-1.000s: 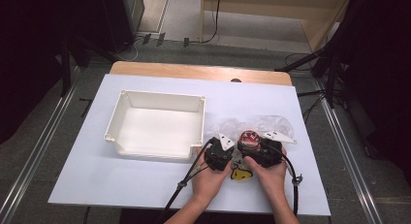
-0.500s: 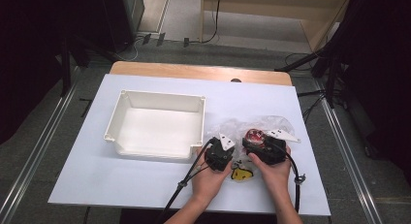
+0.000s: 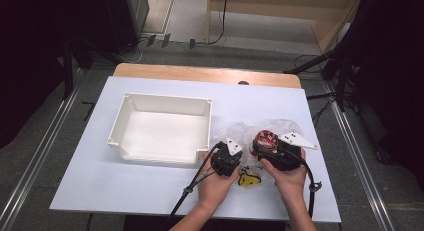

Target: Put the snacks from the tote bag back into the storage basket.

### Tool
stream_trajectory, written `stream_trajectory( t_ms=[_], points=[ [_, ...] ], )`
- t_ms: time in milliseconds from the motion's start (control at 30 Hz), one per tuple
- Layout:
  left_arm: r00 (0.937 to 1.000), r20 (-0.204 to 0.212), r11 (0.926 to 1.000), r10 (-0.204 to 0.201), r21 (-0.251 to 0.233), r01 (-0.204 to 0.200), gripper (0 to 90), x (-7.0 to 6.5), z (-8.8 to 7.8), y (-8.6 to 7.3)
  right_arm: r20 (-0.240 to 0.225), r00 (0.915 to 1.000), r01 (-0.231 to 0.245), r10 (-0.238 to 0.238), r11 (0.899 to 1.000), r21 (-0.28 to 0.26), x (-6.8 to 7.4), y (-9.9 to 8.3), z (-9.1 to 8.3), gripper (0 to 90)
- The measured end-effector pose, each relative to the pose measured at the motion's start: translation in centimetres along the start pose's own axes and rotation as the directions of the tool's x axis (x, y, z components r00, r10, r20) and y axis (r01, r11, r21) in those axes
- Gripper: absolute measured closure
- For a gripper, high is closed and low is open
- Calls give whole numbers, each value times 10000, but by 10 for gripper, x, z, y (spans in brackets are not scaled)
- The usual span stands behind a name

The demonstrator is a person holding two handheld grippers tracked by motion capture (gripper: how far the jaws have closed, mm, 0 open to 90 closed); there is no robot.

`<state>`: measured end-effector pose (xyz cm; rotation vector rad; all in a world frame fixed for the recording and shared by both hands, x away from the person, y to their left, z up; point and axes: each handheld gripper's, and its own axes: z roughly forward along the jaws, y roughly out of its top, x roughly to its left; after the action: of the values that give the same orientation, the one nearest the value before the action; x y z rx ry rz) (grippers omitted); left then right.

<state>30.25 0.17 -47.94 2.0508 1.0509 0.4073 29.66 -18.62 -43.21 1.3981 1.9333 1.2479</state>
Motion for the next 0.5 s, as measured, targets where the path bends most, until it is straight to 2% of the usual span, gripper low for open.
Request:
stream_trajectory(
  t_ms=[133,200,300,500],
  points=[
    [10000,50,9992,-23,-393,25,740,0,-5,-1,-130,9999,-33,30,9998,-184,1,8,-9,264],
    [9995,288,9980,-149,-615,166,694,2,-9,-1,-138,9999,-39,35,9997,-257,2,11,-12,264],
    [9988,418,9957,-272,-877,308,605,3,-16,-3,-127,9999,-36,33,9996,-294,0,12,-14,264],
    [9971,731,9860,-234,-1629,351,470,4,-36,-4,-83,10000,-36,34,9997,-261,-2,12,-15,264]
  ],
)
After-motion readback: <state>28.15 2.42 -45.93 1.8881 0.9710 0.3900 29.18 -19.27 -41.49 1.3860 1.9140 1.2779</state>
